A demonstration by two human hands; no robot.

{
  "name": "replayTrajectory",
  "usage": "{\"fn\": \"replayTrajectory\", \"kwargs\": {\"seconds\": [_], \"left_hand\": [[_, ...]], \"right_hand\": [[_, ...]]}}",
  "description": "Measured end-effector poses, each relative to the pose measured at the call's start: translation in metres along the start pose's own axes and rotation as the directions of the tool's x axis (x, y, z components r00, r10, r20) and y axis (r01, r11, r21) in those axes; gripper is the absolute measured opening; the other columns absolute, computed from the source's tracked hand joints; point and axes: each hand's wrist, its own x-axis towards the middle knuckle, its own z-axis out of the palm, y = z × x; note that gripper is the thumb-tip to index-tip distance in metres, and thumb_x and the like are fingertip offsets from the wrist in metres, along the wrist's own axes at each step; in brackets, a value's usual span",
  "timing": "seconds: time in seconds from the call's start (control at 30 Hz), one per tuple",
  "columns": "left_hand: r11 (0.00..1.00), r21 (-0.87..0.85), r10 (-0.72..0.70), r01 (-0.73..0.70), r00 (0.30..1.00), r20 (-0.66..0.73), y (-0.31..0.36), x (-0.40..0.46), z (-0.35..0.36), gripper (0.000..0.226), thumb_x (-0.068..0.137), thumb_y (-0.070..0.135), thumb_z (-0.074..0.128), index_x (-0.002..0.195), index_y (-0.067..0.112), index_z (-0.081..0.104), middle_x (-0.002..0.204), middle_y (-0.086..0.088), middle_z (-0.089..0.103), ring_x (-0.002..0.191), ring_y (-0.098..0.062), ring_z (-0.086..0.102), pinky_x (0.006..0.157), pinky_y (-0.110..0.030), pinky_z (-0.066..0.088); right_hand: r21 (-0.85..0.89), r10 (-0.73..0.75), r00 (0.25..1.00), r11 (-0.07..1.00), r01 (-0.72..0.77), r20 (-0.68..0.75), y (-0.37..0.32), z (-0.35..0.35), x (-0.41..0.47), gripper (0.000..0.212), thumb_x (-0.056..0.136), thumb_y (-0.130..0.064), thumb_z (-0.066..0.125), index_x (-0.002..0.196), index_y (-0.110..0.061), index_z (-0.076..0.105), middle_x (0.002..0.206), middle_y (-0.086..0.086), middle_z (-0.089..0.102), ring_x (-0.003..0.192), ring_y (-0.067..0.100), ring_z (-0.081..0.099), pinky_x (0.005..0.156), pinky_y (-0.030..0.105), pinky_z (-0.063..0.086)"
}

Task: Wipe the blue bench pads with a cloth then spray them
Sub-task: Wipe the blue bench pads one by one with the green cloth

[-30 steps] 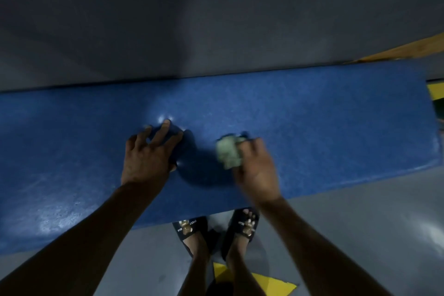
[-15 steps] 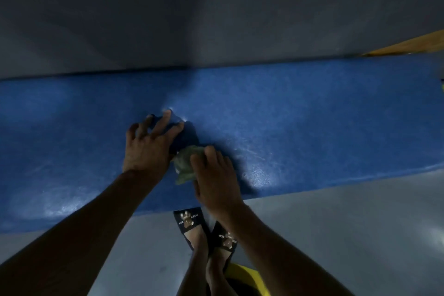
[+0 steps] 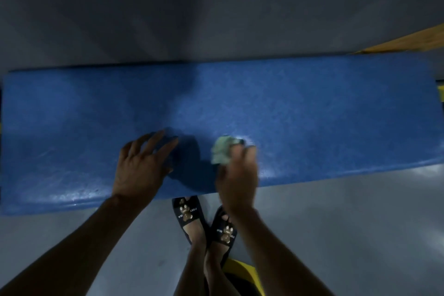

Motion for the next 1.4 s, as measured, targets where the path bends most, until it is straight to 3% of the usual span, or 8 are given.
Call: {"fn": "replayTrajectory", "kwargs": {"seconds": [0.2,0.37,0.5,0.63,0.77,0.97,1.13,1.4], "left_hand": [[0.999,0.021,-0.042,0.041,0.999,0.034,0.004,-0.029,0.003,0.079,0.066,0.024,0.087,0.138,0.028,0.054,0.143,-0.005,0.052,0.124,-0.038,0.051,0.093,-0.054,0.044],[0.997,0.053,-0.055,0.050,0.995,0.082,0.005,-0.032,0.006,0.078,0.062,0.026,0.090,0.134,0.026,0.058,0.143,-0.009,0.053,0.120,-0.041,0.055,0.091,-0.056,0.046],[0.997,0.030,-0.071,0.069,0.993,0.092,0.009,-0.026,0.008,0.072,0.061,0.021,0.090,0.128,0.026,0.062,0.141,-0.009,0.055,0.118,-0.043,0.056,0.091,-0.056,0.045],[0.995,0.046,-0.091,0.087,0.991,0.095,0.011,-0.029,0.012,0.071,0.066,0.023,0.087,0.131,0.027,0.060,0.145,-0.007,0.051,0.123,-0.041,0.053,0.094,-0.054,0.042],[0.993,0.056,-0.110,0.105,0.988,0.104,0.012,-0.027,0.007,0.069,0.070,0.026,0.084,0.133,0.030,0.057,0.150,-0.004,0.047,0.126,-0.039,0.051,0.096,-0.053,0.040],[0.991,0.053,-0.128,0.123,0.986,0.107,0.018,-0.030,0.007,0.070,0.069,0.022,0.084,0.132,0.029,0.056,0.149,-0.005,0.047,0.126,-0.040,0.050,0.096,-0.054,0.040],[0.990,0.059,-0.134,0.128,0.986,0.104,0.020,-0.029,0.009,0.069,0.071,0.022,0.083,0.134,0.029,0.055,0.149,-0.005,0.046,0.127,-0.040,0.050,0.097,-0.054,0.040],[0.990,0.072,-0.132,0.125,0.986,0.100,0.019,-0.027,0.010,0.071,0.069,0.024,0.085,0.134,0.028,0.057,0.148,-0.004,0.048,0.125,-0.039,0.052,0.096,-0.051,0.041]], "right_hand": [[0.002,-0.425,0.885,0.902,0.433,0.192,0.005,-0.010,-0.007,0.028,0.077,-0.013,0.061,0.105,-0.012,0.060,0.098,0.011,0.054,0.076,0.030,0.053,0.063,0.043,0.047],[-0.174,-0.007,0.995,0.985,0.024,0.100,0.127,-0.080,0.031,0.043,0.076,-0.022,0.062,0.115,-0.007,0.054,0.106,0.018,0.047,0.071,0.041,0.055,0.060,0.043,0.049],[-0.120,0.171,0.984,0.977,-0.175,-0.044,0.108,-0.063,0.017,0.041,0.072,-0.017,0.058,0.111,-0.006,0.050,0.103,0.017,0.044,0.077,0.041,0.053,0.064,0.041,0.046],[-0.066,-0.045,0.998,0.997,0.048,0.047,0.018,-0.013,-0.032,0.040,0.075,-0.011,0.064,0.114,-0.010,0.057,0.104,0.010,0.051,0.082,0.028,0.055,0.066,0.036,0.047],[-0.047,-0.397,0.890,0.908,0.417,0.223,0.022,-0.024,-0.034,0.037,0.070,-0.016,0.063,0.107,-0.015,0.056,0.102,0.008,0.054,0.081,0.029,0.055,0.069,0.038,0.046],[-0.208,0.052,0.996,0.978,-0.037,0.069,0.147,-0.087,-0.008,0.049,0.071,-0.015,0.074,0.113,-0.010,0.050,0.106,0.017,0.049,0.068,0.043,0.055,0.059,0.043,0.047],[-0.021,0.288,0.958,0.957,-0.288,-0.011,0.099,-0.052,-0.033,0.045,0.074,-0.013,0.063,0.113,-0.010,0.041,0.108,0.016,0.040,0.077,0.045,0.056,0.061,0.044,0.048],[-0.005,-0.120,0.947,0.992,0.127,0.299,0.065,-0.045,-0.056,0.049,0.067,-0.012,0.069,0.110,-0.019,0.045,0.114,0.008,0.047,0.077,0.033,0.063,0.057,0.037,0.052]]}}
